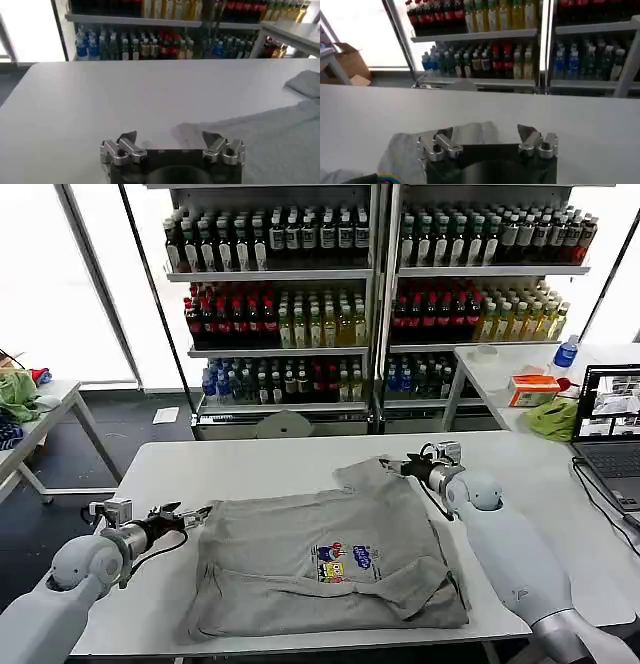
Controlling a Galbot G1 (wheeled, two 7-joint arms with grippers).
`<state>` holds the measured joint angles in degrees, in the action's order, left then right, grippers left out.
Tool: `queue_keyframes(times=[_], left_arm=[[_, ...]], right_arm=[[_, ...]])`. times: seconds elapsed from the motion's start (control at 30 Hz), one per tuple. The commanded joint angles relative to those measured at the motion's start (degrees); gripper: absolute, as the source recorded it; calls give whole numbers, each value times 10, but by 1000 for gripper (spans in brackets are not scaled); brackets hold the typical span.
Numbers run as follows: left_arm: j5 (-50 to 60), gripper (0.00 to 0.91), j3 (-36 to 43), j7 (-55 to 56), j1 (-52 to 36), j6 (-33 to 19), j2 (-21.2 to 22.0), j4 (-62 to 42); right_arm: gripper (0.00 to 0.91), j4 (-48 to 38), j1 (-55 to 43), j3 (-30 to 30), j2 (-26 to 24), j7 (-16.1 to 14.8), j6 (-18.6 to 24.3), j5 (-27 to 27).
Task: Fold and organize the clothes.
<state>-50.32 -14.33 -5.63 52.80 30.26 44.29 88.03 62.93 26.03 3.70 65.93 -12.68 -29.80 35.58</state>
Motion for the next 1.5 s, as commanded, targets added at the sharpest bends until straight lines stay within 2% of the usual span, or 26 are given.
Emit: queue_keyframes(times=[0.03, 0.17, 0.2, 0.23, 0.27, 0.3, 0.4, 0.73, 0.77, 0.8, 0.83, 0.87, 0.93, 0.97, 1.5], left_arm=[[3, 907, 35, -2, -31, 0, 11, -20], [3, 907, 42, -2, -34, 1, 17, -17], [3, 907, 45, -2, -35, 1, 18, -17], [3, 907, 47, -3, -37, 1, 18, -17], [3, 907, 49, -4, -39, 2, 18, -18], [3, 907, 51, -7, -41, 3, 17, -18], [3, 907, 55, -21, -43, 10, 12, -20], [3, 907, 57, -28, -39, 13, 17, -23], [3, 887, 57, -28, -41, 12, 18, -27], [3, 695, 57, -29, -42, 12, 19, -30], [3, 574, 58, -28, -43, 11, 19, -31], [3, 312, 59, -28, -44, 10, 19, -33], [3, 40, 60, -27, -46, 9, 20, -36], [3, 0, 60, -27, -47, 9, 21, -36], [-4, 10, 62, -29, -42, -3, 20, -29]], right_arm=[[907, -35, -11, -12, 8, -11, 0, -4], [897, -41, -8, -11, 11, -14, 0, -3], [776, -48, -10, -13, 12, -16, 2, -3], [705, -53, -12, -16, 13, -21, 2, -1], [514, -56, -13, -17, 14, -24, 1, 2], [262, -58, -14, -18, 15, -25, 0, 4], [0, -59, -14, -19, 19, -30, 0, 6], [0, -59, -19, -30, 31, -34, -1, 18], [0, -58, -18, -30, 31, -33, -1, 19], [0, -56, -18, -30, 32, -32, -1, 20], [0, -54, -17, -30, 32, -32, -1, 21], [0, -53, -17, -30, 32, -32, -1, 21], [0, -51, -17, -30, 32, -30, -1, 24], [0, -49, -17, -31, 31, -30, -1, 24], [0, -38, -14, -30, 30, -26, -3, 34]])
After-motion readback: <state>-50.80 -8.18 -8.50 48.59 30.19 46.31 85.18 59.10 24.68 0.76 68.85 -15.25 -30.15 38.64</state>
